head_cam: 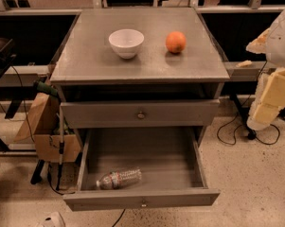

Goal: Pick water bottle from middle drawer and place on counter

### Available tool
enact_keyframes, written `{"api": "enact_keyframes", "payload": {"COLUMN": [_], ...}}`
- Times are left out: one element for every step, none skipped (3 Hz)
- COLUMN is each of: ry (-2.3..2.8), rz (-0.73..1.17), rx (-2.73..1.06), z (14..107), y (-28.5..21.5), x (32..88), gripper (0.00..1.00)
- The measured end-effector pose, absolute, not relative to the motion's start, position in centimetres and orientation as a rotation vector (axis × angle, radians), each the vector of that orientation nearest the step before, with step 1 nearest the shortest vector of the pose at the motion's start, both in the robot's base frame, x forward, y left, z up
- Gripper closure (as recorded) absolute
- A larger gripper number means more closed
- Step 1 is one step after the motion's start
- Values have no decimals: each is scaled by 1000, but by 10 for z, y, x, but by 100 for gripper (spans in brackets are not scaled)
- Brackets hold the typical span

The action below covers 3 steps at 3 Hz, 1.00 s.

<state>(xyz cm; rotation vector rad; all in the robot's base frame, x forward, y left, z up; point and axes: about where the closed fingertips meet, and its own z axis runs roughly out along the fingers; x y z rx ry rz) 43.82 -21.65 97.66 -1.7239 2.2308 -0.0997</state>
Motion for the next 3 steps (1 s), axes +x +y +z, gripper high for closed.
{"api": "enact_keyframes", "payload": {"ry": [2231, 2210, 2134], "rz": [-100, -73, 57], "rx": [-1724, -1727, -1732], "z": [977, 968, 922], "y": [-217, -212, -196], "x": [438, 442, 452], "gripper": [0, 0, 0]}}
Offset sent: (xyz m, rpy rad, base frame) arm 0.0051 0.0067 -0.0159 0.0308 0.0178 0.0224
